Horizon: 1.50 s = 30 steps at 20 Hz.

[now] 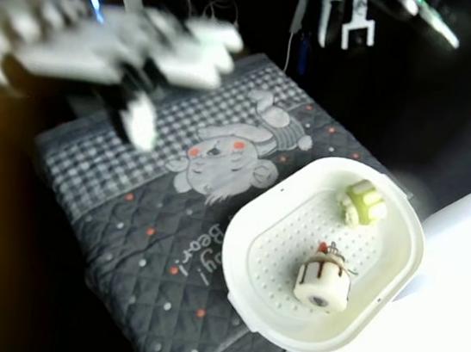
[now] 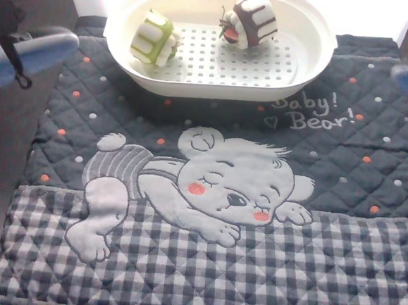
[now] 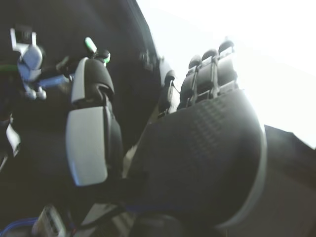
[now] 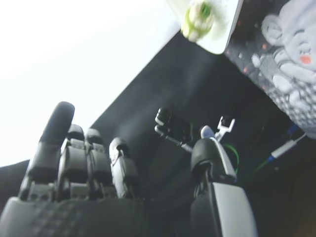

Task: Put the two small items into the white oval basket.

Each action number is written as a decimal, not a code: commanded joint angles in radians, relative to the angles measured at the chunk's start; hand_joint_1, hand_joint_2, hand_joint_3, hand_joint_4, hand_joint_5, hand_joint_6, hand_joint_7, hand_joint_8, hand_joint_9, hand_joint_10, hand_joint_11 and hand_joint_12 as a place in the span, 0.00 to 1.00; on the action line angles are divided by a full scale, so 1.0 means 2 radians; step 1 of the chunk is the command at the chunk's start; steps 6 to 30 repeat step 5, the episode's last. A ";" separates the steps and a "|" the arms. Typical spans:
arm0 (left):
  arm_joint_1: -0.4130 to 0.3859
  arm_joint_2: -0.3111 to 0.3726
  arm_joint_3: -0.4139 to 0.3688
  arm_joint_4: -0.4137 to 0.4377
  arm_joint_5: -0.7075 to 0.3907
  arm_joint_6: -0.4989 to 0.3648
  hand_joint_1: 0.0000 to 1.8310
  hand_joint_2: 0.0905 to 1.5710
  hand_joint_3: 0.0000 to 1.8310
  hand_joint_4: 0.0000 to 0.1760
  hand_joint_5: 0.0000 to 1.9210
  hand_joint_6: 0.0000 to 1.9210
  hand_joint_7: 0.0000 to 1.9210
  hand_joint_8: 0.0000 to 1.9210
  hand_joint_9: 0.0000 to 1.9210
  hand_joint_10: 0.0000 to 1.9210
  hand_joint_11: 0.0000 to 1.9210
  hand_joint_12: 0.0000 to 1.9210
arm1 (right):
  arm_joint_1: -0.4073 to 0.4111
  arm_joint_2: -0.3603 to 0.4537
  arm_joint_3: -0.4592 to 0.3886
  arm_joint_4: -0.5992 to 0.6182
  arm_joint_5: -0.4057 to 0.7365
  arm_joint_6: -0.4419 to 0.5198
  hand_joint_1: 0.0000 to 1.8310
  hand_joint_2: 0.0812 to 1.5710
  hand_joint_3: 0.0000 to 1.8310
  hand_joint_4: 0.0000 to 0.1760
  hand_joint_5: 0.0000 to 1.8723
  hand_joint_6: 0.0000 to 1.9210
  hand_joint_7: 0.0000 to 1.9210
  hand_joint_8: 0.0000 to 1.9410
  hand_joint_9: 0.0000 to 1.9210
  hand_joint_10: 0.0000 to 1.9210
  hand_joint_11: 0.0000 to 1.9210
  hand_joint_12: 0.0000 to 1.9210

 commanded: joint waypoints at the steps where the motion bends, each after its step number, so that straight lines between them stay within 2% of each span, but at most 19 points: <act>1: -0.001 0.004 -0.001 -0.003 -0.089 -0.002 0.48 0.72 0.00 0.36 0.00 0.00 0.00 0.00 0.00 0.00 0.00 0.00 | -0.001 0.007 0.001 0.017 0.109 0.008 0.28 0.70 0.00 0.00 0.00 0.00 0.00 0.00 0.00 0.00 0.00 0.10; 2: 0.006 0.006 -0.005 -0.001 -0.103 -0.001 0.48 0.72 0.00 0.36 0.00 0.00 0.00 0.00 0.00 0.00 0.00 0.00 | -0.023 0.006 0.001 0.027 0.134 0.016 0.28 0.70 0.00 0.00 0.00 0.00 0.00 0.00 0.00 0.00 0.00 0.10; 3: 0.012 0.009 -0.009 0.003 -0.119 -0.001 0.36 0.75 0.01 0.00 0.00 0.00 0.00 0.00 0.00 0.00 0.00 0.00 | -0.046 0.001 0.002 0.038 0.159 0.022 0.32 0.67 0.00 0.00 0.00 0.00 0.00 0.00 0.01 0.01 0.00 0.02; 4: 0.018 0.010 -0.010 0.005 -0.131 0.001 0.29 0.76 0.01 0.34 0.00 0.00 0.00 0.00 0.00 0.00 0.00 0.00 | -0.070 -0.011 0.008 0.053 0.180 0.030 0.41 0.68 0.00 0.00 0.00 0.00 0.00 0.00 0.04 0.02 0.02 0.01; 5: 0.022 0.011 -0.010 0.005 -0.141 0.004 0.29 0.76 0.01 0.34 0.00 0.00 0.00 0.00 0.00 0.00 0.00 0.00 | -0.086 -0.024 0.020 0.061 0.201 0.052 0.41 0.68 0.00 0.00 0.00 0.00 0.00 0.00 0.04 0.02 0.02 0.01; 30: 0.022 0.011 -0.010 0.005 -0.141 0.004 0.29 0.76 0.01 0.34 0.00 0.00 0.00 0.00 0.00 0.00 0.00 0.00 | -0.086 -0.024 0.020 0.061 0.201 0.052 0.41 0.68 0.00 0.00 0.00 0.00 0.00 0.00 0.04 0.02 0.02 0.01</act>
